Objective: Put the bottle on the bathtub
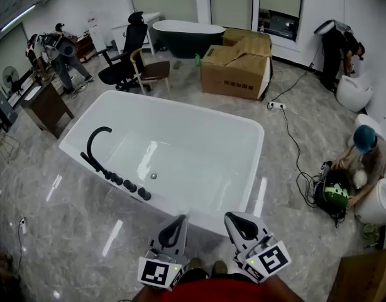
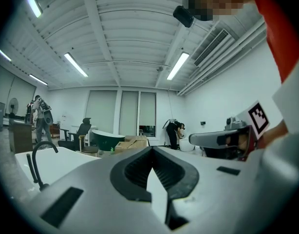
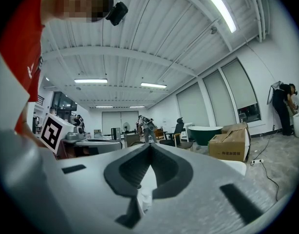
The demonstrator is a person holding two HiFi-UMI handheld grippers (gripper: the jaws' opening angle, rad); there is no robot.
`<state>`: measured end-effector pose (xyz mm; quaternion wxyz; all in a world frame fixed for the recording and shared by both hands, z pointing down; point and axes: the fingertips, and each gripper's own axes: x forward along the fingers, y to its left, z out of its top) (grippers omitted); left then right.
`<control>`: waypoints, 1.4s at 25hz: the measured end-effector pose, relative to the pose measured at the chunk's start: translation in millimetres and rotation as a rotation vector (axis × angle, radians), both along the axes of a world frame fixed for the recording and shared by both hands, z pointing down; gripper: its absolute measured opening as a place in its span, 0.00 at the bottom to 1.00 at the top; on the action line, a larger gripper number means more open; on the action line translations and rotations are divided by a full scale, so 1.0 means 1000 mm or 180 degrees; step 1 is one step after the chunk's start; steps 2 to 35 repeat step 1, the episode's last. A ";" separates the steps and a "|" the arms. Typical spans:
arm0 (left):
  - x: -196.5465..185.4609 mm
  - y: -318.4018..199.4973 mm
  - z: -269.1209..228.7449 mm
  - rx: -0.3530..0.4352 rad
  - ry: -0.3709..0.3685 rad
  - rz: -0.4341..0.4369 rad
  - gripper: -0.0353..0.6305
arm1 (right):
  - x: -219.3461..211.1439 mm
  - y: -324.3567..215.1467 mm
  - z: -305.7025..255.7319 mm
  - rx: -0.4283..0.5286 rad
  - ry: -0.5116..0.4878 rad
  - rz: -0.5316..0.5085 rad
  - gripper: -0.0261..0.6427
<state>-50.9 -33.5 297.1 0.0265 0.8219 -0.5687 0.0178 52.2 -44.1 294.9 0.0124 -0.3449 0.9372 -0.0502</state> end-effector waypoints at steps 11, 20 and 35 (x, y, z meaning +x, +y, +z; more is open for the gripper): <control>-0.002 0.000 0.000 0.0000 -0.0002 -0.0002 0.07 | -0.001 0.000 0.000 -0.0001 -0.0001 0.0002 0.05; -0.002 0.000 0.000 0.0000 -0.0002 -0.0002 0.07 | -0.001 0.000 0.000 -0.0001 -0.0001 0.0002 0.05; -0.002 0.000 0.000 0.0000 -0.0002 -0.0002 0.07 | -0.001 0.000 0.000 -0.0001 -0.0001 0.0002 0.05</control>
